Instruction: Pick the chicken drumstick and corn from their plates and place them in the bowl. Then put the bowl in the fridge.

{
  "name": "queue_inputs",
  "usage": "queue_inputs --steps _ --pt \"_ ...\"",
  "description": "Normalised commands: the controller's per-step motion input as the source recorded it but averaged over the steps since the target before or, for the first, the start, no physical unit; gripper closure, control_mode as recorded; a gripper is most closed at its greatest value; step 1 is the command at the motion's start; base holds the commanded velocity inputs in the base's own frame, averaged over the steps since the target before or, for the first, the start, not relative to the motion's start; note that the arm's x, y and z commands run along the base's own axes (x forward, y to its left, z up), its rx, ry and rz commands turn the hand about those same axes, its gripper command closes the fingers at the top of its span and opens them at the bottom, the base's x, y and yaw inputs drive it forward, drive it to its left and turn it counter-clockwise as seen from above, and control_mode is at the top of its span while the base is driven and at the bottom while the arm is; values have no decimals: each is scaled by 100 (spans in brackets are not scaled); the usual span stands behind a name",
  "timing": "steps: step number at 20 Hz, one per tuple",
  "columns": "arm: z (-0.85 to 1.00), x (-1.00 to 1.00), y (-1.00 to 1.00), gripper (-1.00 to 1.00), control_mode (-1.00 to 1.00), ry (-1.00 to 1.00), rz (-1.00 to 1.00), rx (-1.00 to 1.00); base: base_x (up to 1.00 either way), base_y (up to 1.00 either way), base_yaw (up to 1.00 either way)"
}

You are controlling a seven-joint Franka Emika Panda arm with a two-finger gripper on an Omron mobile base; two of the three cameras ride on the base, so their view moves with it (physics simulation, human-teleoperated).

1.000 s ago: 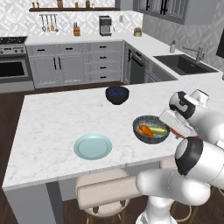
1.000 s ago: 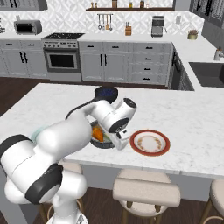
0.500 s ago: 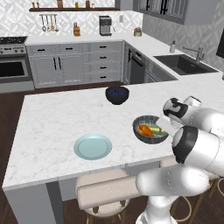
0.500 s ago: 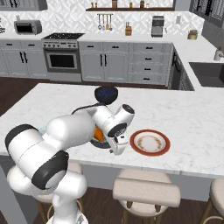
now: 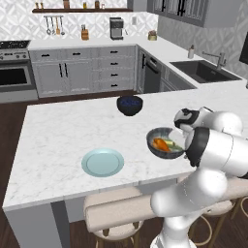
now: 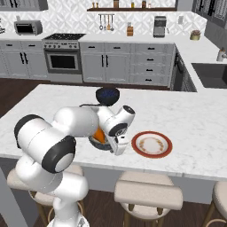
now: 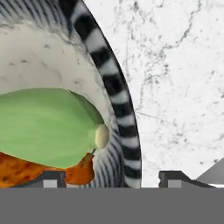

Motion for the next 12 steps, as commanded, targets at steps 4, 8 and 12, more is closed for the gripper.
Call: queue_inputs --steps 4,8,12 --pt "-35 25 15 100 -100 3 -4 0 0 0 0" --pt "-29 16 12 100 -100 4 -2 0 0 0 0" --pt "-1 1 13 100 -100 0 -7 0 0 0 0"
